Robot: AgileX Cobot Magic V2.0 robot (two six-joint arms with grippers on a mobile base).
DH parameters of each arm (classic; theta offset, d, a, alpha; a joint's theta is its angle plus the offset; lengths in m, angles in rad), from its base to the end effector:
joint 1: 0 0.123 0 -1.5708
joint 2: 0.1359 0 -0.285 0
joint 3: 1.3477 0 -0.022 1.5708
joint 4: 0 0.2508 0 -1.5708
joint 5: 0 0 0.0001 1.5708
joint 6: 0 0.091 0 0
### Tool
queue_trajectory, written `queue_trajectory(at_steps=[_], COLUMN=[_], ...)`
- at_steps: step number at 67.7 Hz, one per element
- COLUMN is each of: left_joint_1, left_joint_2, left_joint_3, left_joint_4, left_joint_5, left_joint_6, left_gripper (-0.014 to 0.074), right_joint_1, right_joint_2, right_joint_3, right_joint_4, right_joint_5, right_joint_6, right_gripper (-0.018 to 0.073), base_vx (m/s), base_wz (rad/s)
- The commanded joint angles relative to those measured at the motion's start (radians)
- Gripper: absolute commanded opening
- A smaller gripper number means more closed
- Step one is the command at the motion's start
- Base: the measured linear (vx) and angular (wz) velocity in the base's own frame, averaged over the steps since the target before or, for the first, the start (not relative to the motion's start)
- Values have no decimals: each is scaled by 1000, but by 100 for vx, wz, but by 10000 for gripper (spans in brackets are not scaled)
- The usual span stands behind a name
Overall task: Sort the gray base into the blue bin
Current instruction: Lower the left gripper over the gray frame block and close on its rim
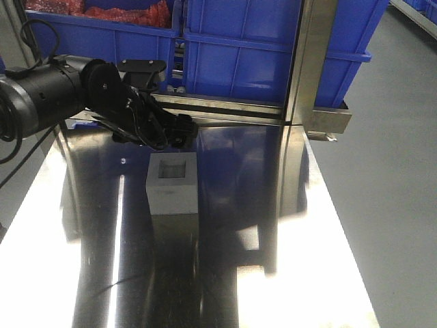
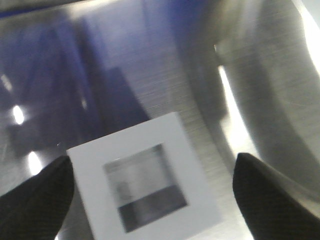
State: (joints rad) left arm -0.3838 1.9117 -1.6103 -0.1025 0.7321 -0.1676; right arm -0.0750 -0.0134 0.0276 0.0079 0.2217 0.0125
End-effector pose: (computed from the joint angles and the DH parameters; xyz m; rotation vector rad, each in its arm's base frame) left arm 0.3998 -0.1682 0.2708 0.2060 2.5368 -0.3377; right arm 0.0555 -0.0040 0.1845 0.0805 1.7178 -0.0391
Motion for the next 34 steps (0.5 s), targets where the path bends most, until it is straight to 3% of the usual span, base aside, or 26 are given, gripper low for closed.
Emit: queue_trajectory(at_steps=[1, 10, 34], left_joint_1=[13, 19, 19], left_joint_2=[-45, -32, 43], left_joint_3=[-36, -36, -36], left_joint_4=[78, 121, 108], left_joint_5=[-12, 13, 18], left_joint_6=[-88, -119, -119], left_gripper=[631, 631, 629], right_joint_1=[-5, -5, -5], right_joint_2=[-9, -9, -9], right_joint_3=[2, 2, 2], right_joint_4=[-8, -8, -8], right_joint_5=[-75, -75, -75], right_joint_6=[-12, -12, -12], right_gripper=[-5, -5, -5], base_vx=[0, 0, 0], base_wz=[0, 0, 0])
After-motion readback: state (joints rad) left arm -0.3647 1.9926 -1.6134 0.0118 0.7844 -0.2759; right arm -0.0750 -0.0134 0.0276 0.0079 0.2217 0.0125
